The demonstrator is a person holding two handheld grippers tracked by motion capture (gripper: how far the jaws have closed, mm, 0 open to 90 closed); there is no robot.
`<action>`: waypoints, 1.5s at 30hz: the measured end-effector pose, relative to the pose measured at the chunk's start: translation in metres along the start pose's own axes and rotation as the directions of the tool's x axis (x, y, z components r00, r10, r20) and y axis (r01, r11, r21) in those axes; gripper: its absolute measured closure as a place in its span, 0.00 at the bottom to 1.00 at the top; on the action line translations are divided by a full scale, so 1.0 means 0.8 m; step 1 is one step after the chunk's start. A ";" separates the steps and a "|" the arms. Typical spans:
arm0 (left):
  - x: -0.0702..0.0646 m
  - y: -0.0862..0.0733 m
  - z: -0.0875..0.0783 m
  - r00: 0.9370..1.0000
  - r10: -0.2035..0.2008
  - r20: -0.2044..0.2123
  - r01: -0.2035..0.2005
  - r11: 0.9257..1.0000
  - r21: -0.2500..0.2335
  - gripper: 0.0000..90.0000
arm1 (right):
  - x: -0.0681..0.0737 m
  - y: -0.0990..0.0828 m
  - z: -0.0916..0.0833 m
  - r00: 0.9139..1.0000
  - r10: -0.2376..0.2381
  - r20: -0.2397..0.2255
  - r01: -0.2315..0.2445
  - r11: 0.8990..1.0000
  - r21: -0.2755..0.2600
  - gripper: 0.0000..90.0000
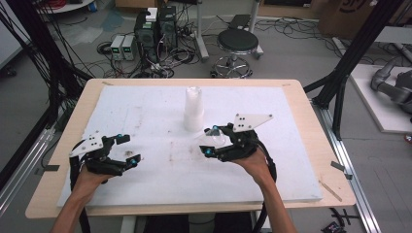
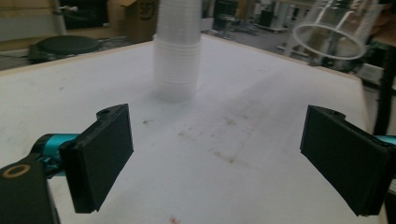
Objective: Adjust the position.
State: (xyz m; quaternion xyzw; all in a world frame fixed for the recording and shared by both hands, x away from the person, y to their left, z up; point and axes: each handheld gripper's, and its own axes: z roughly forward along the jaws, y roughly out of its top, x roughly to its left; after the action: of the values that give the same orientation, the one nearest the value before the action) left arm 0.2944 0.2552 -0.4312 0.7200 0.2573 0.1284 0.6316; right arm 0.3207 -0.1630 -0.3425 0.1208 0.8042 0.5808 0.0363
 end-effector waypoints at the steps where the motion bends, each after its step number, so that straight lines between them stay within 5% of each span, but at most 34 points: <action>1: -0.001 0.006 0.004 0.998 0.004 0.057 -0.004 1.000 0.003 0.10 | -0.001 0.000 -0.001 1.000 0.001 -0.005 -0.001 1.000 -0.004 0.45; 4: -0.005 0.021 0.016 0.985 0.024 0.170 -0.026 1.000 0.008 0.10 | -0.004 -0.002 -0.001 1.000 0.012 -0.027 -0.013 0.999 -0.030 0.45; 8: -0.017 0.037 0.036 0.967 0.049 0.251 -0.047 0.999 -0.013 0.10 | -0.007 -0.004 0.001 0.998 0.022 -0.061 -0.025 0.998 -0.060 0.45; 19: -0.055 0.054 0.107 0.929 0.088 0.359 -0.063 0.995 -0.078 0.10 | -0.002 -0.004 0.018 0.993 0.008 -0.116 -0.015 0.998 -0.062 0.45; 27: -0.074 0.057 0.144 0.915 0.116 0.386 -0.095 0.993 -0.073 0.10 | 0.000 -0.004 0.022 0.991 0.009 -0.136 -0.018 0.998 -0.063 0.45; 45: -0.086 0.059 0.161 0.895 0.147 0.422 -0.130 0.989 -0.069 0.14 | 0.002 -0.004 0.025 0.986 0.011 -0.169 -0.024 0.997 -0.077 0.45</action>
State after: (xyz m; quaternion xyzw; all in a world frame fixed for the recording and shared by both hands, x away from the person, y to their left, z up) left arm 0.3130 0.1066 -0.3976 0.7346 0.0587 0.0178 0.6757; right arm 0.3229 -0.1455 -0.3521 0.0768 0.7798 0.6205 -0.0323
